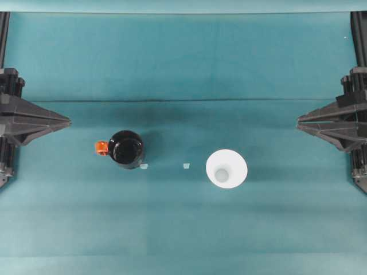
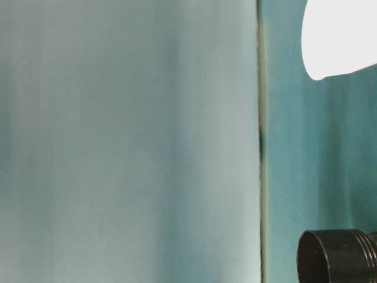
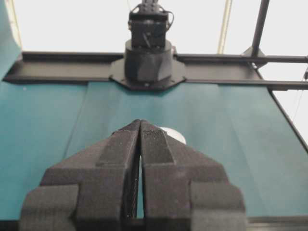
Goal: Put the paper cup into the moved red handle cup holder.
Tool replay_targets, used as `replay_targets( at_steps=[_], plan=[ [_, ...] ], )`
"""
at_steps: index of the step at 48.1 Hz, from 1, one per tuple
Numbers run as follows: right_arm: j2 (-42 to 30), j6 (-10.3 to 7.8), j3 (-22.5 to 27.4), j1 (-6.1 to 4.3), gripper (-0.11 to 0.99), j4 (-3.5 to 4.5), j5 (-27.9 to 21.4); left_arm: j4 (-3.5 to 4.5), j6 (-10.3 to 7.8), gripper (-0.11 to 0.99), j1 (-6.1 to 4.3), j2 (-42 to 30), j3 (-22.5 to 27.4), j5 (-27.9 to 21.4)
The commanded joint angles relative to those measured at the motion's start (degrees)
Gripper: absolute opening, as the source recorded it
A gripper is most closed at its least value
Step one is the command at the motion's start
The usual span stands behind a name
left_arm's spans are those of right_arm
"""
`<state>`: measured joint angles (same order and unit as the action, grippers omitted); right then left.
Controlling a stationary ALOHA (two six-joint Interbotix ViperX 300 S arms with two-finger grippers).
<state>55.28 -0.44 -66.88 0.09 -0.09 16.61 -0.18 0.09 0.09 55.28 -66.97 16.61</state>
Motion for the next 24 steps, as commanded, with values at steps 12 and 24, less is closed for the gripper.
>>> replay_targets(
  at_steps=[12, 24],
  plan=[
    [-0.4, -3.87, 0.2, 0.18, -0.1, -2.11, -3.4, -0.62, 0.44, 0.03, -0.18, -0.6, 1.1, -3.3],
    [-0.2, -4.48, 0.2, -0.09, -0.11, -2.11, -6.9, -0.7, 1.76, 0.03, -0.18, -2.1, 2.4, -20.3]
  ],
)
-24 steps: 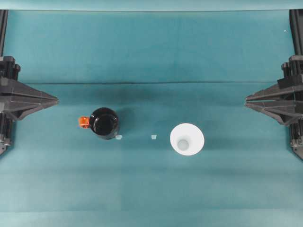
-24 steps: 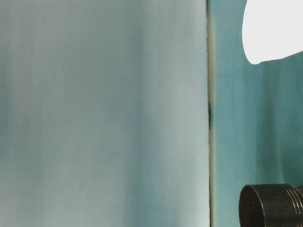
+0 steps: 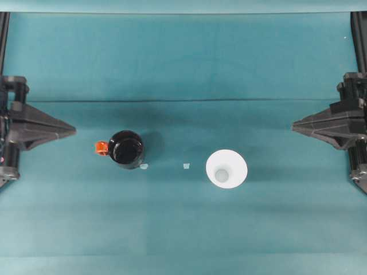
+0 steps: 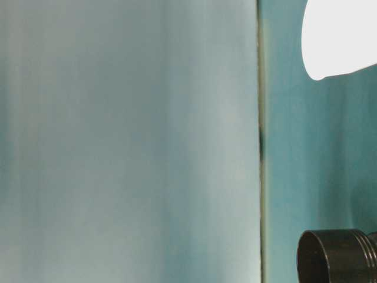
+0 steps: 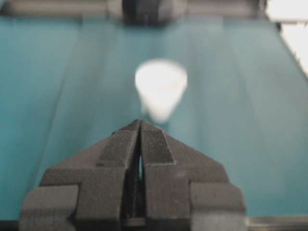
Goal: Put the paper cup into the moved red handle cup holder.
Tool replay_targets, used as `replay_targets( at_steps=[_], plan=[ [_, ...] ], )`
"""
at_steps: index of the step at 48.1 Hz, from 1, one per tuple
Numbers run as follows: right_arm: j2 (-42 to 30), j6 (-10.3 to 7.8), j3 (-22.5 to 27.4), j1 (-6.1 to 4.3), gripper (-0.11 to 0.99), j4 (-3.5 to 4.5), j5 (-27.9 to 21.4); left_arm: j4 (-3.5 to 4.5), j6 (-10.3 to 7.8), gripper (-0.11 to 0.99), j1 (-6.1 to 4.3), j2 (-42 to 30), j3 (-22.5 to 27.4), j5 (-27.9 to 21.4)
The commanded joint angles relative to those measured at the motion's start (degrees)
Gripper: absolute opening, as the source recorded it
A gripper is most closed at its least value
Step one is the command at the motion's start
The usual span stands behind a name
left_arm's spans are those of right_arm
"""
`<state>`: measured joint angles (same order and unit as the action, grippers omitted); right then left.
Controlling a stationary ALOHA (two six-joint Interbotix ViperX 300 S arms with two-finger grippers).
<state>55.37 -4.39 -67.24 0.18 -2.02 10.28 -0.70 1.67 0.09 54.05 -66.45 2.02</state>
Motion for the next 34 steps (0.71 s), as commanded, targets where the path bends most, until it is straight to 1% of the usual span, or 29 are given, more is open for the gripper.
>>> replay_targets(
  at_steps=[1, 7, 11, 22, 27, 34],
  plan=[
    [-0.3, -0.53, 0.5, -0.18, -0.11, -0.18, -0.9, -0.18, 0.35, 0.03, -0.18, -1.0, 1.9, -7.7],
    [-0.3, -0.53, 0.5, -0.53, -0.11, -0.18, -1.8, -0.09, 1.76, 0.03, -0.18, -1.5, 2.5, -19.7],
    [-0.3, -0.53, 0.6, -0.79, -0.11, -0.18, -1.9, -0.18, 1.67, 0.03, -0.18, -1.7, 2.6, -25.0],
    [-0.4, -0.53, 0.5, -0.97, -0.11, -0.18, -2.0, -0.26, 1.58, 0.03, 0.0, -1.7, 2.6, -28.1],
    [-0.3, -0.62, 0.5, -0.97, -0.11, -0.18, -2.5, -0.26, 1.67, 0.03, 0.0, -2.1, 2.6, -28.7],
    [-0.3, -0.62, 0.6, -1.05, -0.11, -0.18, -4.0, -0.35, 1.85, 0.03, 0.26, -3.5, 2.7, -28.7]
  ],
)
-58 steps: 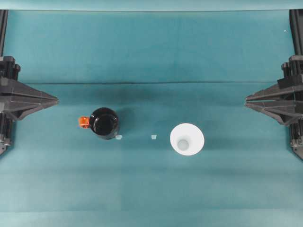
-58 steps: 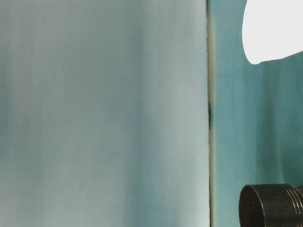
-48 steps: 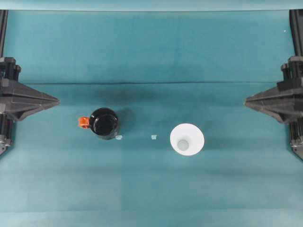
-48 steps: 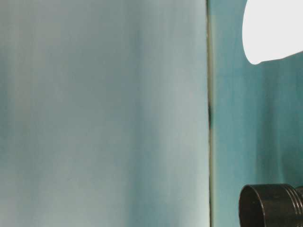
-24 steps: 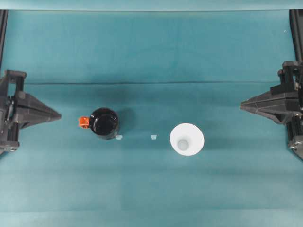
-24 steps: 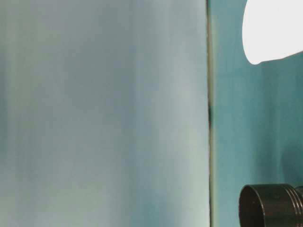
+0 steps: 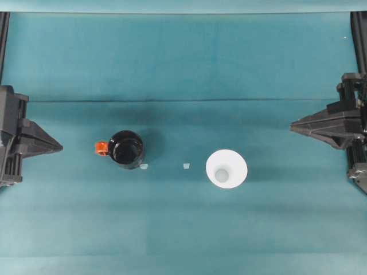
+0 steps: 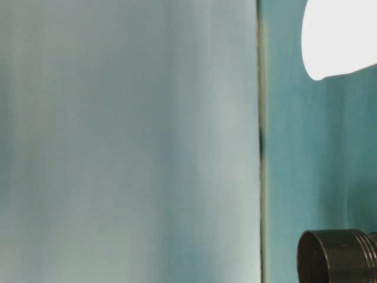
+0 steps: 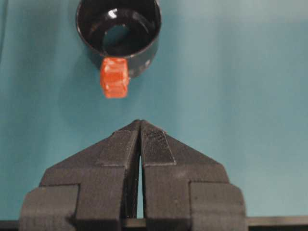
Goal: Put the paper cup into the moved red handle cup holder.
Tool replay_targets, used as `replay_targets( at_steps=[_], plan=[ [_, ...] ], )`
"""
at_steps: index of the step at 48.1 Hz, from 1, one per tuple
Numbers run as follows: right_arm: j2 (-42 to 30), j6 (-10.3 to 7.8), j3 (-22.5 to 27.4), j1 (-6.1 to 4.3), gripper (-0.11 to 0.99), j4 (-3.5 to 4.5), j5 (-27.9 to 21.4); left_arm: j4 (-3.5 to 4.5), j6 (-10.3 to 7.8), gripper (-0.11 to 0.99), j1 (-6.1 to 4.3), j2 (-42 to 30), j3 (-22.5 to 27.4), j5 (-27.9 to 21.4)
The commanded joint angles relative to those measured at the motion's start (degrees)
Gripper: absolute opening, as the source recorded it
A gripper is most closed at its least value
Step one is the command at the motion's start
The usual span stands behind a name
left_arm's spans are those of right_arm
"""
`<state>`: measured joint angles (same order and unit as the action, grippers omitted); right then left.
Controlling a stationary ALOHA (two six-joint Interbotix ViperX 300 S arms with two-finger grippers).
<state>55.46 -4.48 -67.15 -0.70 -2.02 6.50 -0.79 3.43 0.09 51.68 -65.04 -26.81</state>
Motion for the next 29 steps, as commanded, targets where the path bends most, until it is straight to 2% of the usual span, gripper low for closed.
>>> replay_targets(
  at_steps=[1, 12, 16, 19, 26, 29],
  plan=[
    [-0.4, -0.53, 0.4, -0.09, -0.11, -0.18, -0.4, -0.18, 0.09, 0.03, 0.35, -1.4, 1.4, 0.2],
    [-0.4, -0.53, 0.4, -0.09, -0.11, -0.18, -0.5, -0.18, 0.35, 0.03, 2.29, -5.1, 3.3, -0.4],
    [-0.3, -0.53, 0.5, -0.09, -0.11, -0.18, -0.5, -0.18, 0.35, 0.03, 2.99, -6.5, 4.3, -2.5],
    [-0.3, -0.53, 0.5, -0.18, -0.11, -0.18, -0.5, -0.18, 0.53, 0.03, 4.22, -8.3, 4.8, -5.7],
    [-0.3, -0.62, 0.5, -0.18, -0.11, -0.18, -0.5, -0.26, 0.18, 0.04, 4.57, -10.6, 6.1, -7.1],
    [-0.2, -0.53, 0.5, -0.18, -0.11, -0.26, -0.5, -0.26, 0.18, 0.15, 4.57, -11.1, 6.4, -6.7]
  ],
)
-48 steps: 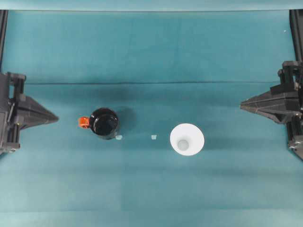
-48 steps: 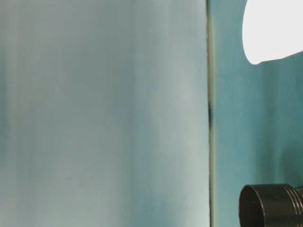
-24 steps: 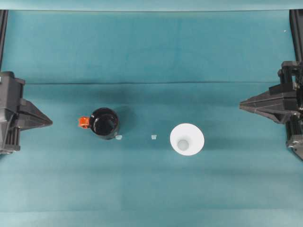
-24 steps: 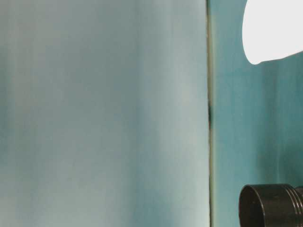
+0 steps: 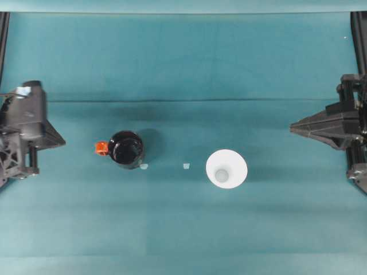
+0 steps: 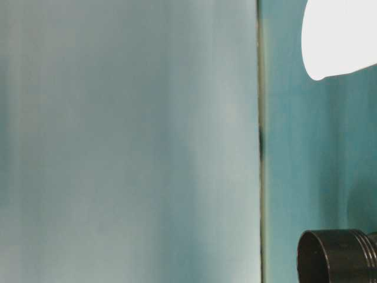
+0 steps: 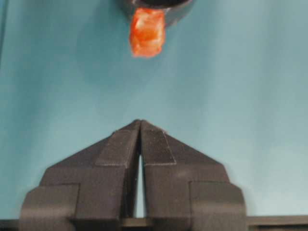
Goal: Put the paper cup into the moved red handle cup holder.
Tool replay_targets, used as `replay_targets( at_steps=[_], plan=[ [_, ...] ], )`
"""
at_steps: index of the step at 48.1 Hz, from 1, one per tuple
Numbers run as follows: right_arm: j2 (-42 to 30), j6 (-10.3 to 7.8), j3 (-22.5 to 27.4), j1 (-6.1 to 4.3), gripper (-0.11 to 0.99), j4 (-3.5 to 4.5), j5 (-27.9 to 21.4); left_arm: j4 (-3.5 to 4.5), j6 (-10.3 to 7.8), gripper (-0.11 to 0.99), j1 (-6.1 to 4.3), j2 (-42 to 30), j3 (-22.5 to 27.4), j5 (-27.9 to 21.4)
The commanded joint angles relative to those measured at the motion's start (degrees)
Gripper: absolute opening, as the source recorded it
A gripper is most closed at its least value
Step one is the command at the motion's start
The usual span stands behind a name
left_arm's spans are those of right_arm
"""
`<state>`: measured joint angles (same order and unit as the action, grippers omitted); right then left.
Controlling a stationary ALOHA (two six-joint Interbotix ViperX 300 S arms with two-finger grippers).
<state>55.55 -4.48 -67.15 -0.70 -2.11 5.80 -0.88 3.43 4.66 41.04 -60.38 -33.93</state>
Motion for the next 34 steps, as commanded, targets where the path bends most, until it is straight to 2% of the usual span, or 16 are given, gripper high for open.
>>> replay_targets(
  at_steps=[1, 11, 14, 24, 34],
  plan=[
    [-0.3, -0.53, 0.5, -0.09, -0.11, -0.09, 0.2, -0.18, 0.18, 0.2, 0.0, -0.6, 1.8, 0.6],
    [-0.1, -0.53, 0.5, -0.09, -0.11, -0.09, 0.2, -0.18, 0.7, 0.82, 0.0, -2.6, 3.8, -0.3],
    [0.1, -0.53, 0.5, -0.18, -0.11, -0.09, 0.2, -0.09, 0.53, 0.94, 0.0, -3.4, 4.5, -0.3],
    [0.7, -0.53, 0.5, -0.18, -0.11, -0.09, -1.3, -0.09, 0.44, 0.99, 0.0, -8.0, 6.4, -0.3],
    [1.4, -0.53, 0.5, -0.18, -0.11, -0.09, -1.9, -0.18, -0.18, 0.99, 0.0, -15.3, 10.1, -0.3]
  ],
)
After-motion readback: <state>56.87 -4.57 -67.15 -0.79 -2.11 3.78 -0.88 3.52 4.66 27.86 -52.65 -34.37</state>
